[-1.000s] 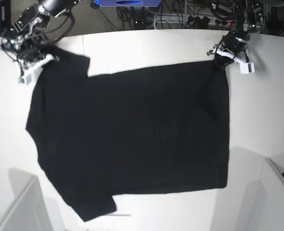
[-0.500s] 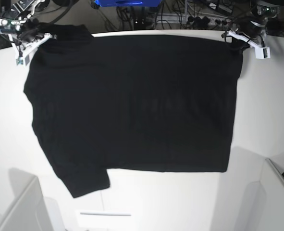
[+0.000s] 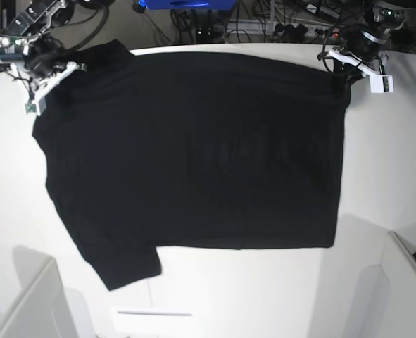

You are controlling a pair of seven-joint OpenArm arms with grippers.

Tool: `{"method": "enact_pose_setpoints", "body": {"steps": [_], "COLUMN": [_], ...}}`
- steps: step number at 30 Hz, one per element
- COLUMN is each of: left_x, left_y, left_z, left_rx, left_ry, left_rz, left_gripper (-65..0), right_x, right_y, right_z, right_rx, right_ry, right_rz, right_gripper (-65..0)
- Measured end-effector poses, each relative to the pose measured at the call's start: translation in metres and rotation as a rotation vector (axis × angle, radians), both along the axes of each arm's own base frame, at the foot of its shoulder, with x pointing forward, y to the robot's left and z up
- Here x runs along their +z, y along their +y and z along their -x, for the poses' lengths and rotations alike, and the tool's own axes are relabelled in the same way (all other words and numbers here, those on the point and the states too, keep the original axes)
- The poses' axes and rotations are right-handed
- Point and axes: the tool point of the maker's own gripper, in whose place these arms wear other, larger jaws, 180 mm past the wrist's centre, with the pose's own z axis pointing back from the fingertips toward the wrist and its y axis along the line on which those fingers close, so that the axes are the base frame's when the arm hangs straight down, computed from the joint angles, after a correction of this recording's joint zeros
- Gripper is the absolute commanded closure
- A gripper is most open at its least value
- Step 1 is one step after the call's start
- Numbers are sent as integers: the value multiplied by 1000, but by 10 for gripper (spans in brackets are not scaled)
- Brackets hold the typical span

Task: Fold the T-shirt properly
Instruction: 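Lift the shirt shoulders with both grippers and pull toward the robot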

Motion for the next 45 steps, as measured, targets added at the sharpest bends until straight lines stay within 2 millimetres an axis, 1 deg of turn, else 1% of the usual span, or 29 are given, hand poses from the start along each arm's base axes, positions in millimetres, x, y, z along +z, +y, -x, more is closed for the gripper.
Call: {"method": "enact_pose_setpoints", "body": {"steps": [2,5,10,12,15,17,22,28,30,31,33,34,36,38,41,45], "left_x": [-2,0,2,3,7,12,17,20,17,14,9,6,3,3,10,10], "left_y": [-2,-3,-4,-4,-5,-6,-8,-8,-7,-5,1,5,9,10,11,11], "left_z": [2,-3,-4,-5,-15,-24,-37,-43,-45,-46,-48,-49,-50,-53,-65,-67], "left_rx": [-6,-11,-16,-15,-18,-11,10,17,30,36,75,104,141,147,147,146], "left_ry": [19,10,4,-1,-27,-56,-96,-114,-115,-110,-97,-85,-71,-75,-111,-112], "left_rz": [4,6,4,4,4,9,27,30,37,40,41,40,42,42,45,44], "left_gripper": [0,0,0,0,0,0,0,0,0,0,0,0,0,0,0,0], "right_x": [5,14,21,25,29,31,42,39,35,33,29,30,33,36,32,31], "right_y": [0,-2,-3,1,8,7,8,7,7,10,22,28,35,36,36,38], "right_z": [-8,-18,-33,-40,-48,-53,-73,-91,-95,-99,-107,-112,-123,-131,-134,-141], "right_rx": [1,4,4,9,20,19,23,23,27,50,102,123,143,142,114,107], "right_ry": [-24,-56,-94,-124,-166,-172,-231,-244,-238,-229,-220,-225,-243,-259,-257,-287], "right_rz": [4,22,23,3,-31,-28,-34,-67,-78,-80,-96,-106,-118,-126,-150,-166], "right_gripper": [0,0,0,0,0,0,0,0,0,0,0,0,0,0,0,0]}}
